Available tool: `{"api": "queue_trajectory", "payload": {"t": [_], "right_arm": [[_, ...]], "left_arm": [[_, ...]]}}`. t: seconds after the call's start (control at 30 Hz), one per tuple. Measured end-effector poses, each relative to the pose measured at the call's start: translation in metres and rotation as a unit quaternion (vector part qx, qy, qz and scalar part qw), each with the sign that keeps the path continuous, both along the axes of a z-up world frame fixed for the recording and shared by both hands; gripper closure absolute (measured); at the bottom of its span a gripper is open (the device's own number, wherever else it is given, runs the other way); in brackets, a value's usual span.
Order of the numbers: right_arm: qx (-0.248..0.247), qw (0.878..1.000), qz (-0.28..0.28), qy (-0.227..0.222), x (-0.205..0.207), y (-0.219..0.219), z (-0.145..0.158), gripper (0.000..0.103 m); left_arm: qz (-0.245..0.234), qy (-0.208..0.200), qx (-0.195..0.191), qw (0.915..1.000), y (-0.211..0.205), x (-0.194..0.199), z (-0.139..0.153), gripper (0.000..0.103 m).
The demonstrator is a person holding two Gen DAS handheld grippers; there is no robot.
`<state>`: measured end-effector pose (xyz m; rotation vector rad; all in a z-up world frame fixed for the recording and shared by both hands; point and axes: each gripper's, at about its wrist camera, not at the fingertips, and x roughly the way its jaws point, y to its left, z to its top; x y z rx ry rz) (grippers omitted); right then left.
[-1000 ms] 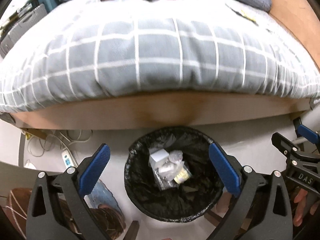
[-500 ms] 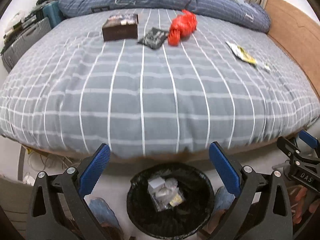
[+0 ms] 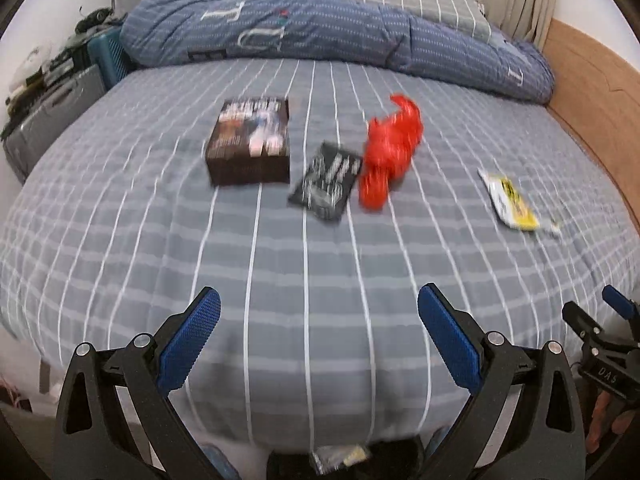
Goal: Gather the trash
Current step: 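Raise both tools back over the bed toward the remaining trash, then grasp the red plastic bag with the left tool while the right tool grasps the yellow snack wrapper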
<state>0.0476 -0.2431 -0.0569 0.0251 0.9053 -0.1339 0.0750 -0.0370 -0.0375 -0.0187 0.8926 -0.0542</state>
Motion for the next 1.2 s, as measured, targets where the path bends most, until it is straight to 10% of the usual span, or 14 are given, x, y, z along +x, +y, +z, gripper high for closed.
{"api": "queue_trajectory", "payload": {"t": [0.97,1.2], "right_arm": [[0.034,0.999,-0.023,0.031,0.181,-0.051,-0.058,0.008],[0.054,0.997,-0.019,0.044,0.192,-0.052,-0.066,0.027]], "left_arm": [[-0.064,0.006,0.000,0.9979,-0.082,0.197,-0.036,0.006],[-0.074,0.025,0.008,0.9969,-0.094,0.217,-0.050,0.022]]}}
